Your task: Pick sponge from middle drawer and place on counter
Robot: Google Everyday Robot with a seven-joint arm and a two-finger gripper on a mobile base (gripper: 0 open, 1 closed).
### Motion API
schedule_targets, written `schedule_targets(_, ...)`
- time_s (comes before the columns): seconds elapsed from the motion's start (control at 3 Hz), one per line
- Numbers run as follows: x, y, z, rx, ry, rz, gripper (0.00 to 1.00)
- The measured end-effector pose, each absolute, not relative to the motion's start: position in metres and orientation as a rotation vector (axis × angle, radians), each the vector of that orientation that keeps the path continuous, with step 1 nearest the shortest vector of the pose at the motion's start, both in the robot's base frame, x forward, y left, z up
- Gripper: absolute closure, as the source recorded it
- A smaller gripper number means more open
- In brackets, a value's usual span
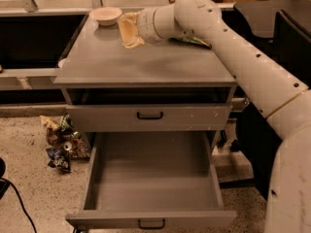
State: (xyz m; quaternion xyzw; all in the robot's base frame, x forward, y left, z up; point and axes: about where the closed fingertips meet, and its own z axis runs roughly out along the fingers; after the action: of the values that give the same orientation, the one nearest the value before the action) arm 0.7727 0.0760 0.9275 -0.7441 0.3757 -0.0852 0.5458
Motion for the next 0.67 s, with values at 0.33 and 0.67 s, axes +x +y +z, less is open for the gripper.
schedule_targets(0.33,0.794,0.079,0.927,-1.708,0.961,-0.127,1.00)
schedule_targets(0.67,0.813,0.082,0.918,-1.659,1.017,-0.035,1.00)
